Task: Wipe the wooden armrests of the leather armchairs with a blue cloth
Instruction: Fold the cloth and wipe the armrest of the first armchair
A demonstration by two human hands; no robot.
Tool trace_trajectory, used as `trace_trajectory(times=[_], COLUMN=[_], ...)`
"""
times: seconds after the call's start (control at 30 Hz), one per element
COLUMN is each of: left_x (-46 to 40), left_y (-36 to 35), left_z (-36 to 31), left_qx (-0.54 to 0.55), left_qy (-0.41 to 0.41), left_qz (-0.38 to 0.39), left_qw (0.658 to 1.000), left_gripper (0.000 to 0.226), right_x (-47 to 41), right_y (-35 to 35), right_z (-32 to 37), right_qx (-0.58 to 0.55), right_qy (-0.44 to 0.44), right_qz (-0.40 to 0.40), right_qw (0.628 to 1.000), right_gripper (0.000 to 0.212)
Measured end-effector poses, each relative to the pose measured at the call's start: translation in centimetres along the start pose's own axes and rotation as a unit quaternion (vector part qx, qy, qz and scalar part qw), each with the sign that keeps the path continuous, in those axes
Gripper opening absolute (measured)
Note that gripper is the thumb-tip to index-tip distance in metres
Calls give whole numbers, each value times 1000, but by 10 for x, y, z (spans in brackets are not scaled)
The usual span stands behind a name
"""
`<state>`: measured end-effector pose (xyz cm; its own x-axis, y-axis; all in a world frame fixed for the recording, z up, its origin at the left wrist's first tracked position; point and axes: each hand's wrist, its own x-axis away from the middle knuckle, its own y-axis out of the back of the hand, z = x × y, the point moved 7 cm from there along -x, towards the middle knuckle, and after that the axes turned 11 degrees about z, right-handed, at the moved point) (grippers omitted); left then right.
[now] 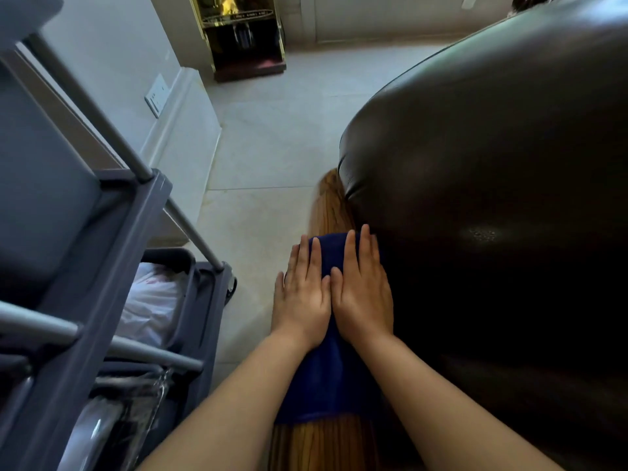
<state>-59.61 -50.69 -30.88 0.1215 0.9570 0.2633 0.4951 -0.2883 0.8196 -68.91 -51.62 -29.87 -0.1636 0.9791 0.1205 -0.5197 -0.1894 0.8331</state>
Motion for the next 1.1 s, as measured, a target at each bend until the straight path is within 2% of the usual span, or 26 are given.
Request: trace_trajectory(times=[0.07, 0.17, 0.3, 0.43, 0.63, 0.87, 1.1], left_x=[-7, 22, 51, 33, 26, 35, 83], left_y=[8, 21, 3, 3, 21, 31, 30], left_z=[-3, -4, -9, -10, 7, 15, 27], left_qx=[-34, 18, 19, 43, 130, 142, 87], left_qy=[11, -34, -151, -130, -114, -76, -50], left_qz=[7, -62, 27, 74, 54, 28, 50], left_qw=[999, 997, 988, 988, 984, 987, 994], left_gripper=[59, 64, 57, 61, 60, 49, 44], right_x=[0, 32, 49, 30, 24, 42, 78], right_y=[6, 15, 9, 6, 23, 28, 24], right_z=[3, -9, -29, -25, -22, -5, 12], right_qx=[-21, -14, 36, 14, -65, 14, 41], right_qy=[16, 85, 121, 114, 100, 119, 187], right_qz=[9, 12, 92, 129, 61, 8, 65], right_qw=[1000, 996, 988, 985, 991, 993, 979], right_gripper=[63, 60, 60, 63, 58, 40, 32])
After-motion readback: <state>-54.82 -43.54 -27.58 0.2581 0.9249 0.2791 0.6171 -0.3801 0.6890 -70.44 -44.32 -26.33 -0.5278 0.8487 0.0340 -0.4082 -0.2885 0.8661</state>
